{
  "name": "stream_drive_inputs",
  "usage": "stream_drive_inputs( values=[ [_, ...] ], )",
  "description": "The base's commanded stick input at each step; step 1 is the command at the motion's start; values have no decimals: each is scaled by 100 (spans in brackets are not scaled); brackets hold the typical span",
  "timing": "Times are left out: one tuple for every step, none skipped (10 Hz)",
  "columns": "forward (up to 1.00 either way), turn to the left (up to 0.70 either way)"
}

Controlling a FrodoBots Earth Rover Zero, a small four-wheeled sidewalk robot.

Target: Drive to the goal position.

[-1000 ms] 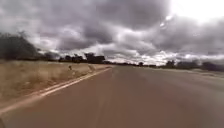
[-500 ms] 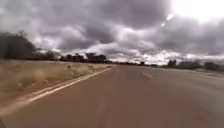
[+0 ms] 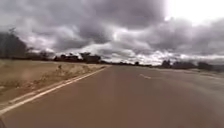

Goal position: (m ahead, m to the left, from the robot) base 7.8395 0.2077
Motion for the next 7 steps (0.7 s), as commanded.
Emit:
stream_drive_inputs(
  values=[
    [85,-2],
    [85,-11],
    [85,-20],
    [85,-29],
    [85,-11],
    [85,-28],
    [85,4]
  ],
)
